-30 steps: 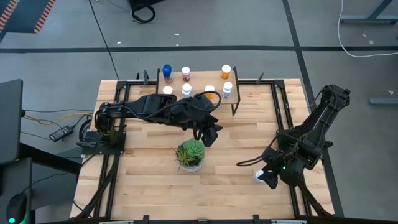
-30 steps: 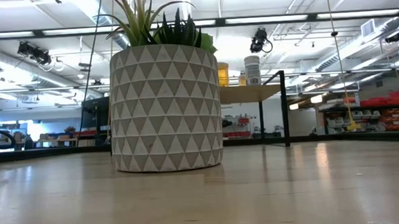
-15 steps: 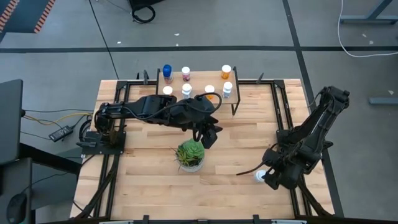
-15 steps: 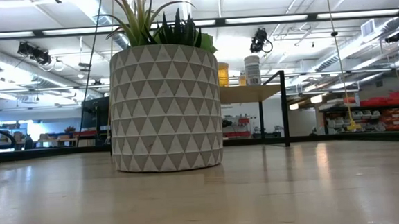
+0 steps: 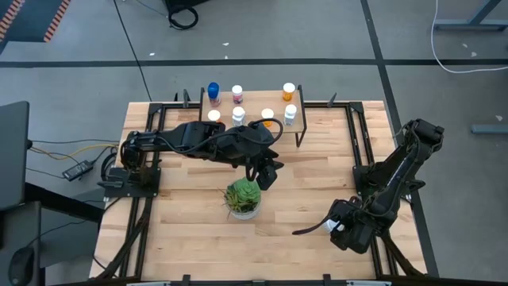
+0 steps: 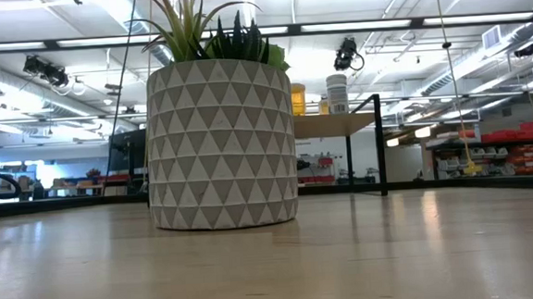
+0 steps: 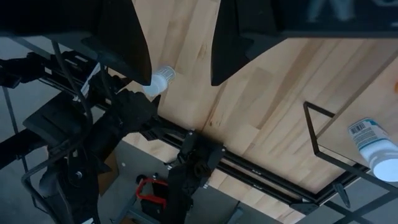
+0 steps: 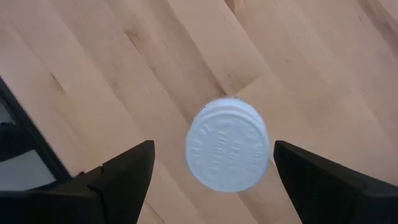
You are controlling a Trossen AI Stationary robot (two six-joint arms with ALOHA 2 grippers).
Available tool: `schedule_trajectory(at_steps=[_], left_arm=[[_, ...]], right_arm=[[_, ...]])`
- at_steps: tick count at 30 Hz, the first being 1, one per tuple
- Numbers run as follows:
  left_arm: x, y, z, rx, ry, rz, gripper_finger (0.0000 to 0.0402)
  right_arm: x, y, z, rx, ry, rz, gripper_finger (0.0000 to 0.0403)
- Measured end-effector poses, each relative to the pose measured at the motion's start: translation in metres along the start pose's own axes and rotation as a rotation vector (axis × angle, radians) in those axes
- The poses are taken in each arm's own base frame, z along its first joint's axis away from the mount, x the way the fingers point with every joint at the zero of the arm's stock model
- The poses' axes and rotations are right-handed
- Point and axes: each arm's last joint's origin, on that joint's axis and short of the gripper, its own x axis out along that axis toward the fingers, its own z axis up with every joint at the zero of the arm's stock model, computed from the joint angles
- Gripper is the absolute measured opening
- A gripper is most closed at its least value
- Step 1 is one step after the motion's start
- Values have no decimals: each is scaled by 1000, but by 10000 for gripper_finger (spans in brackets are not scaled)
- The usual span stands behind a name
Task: Pick and place medicine bottles onto shelf by color
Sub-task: Put the white pill bottle on the shelf
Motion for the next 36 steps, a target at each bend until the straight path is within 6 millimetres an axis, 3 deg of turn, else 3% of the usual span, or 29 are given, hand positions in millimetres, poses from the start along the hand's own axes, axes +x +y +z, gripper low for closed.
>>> schedule_trajectory(at_steps=[36], left_arm=[[0, 0, 0, -2, -1, 0, 173]], right_arm=[[0, 1, 0, 65, -22, 13, 337]])
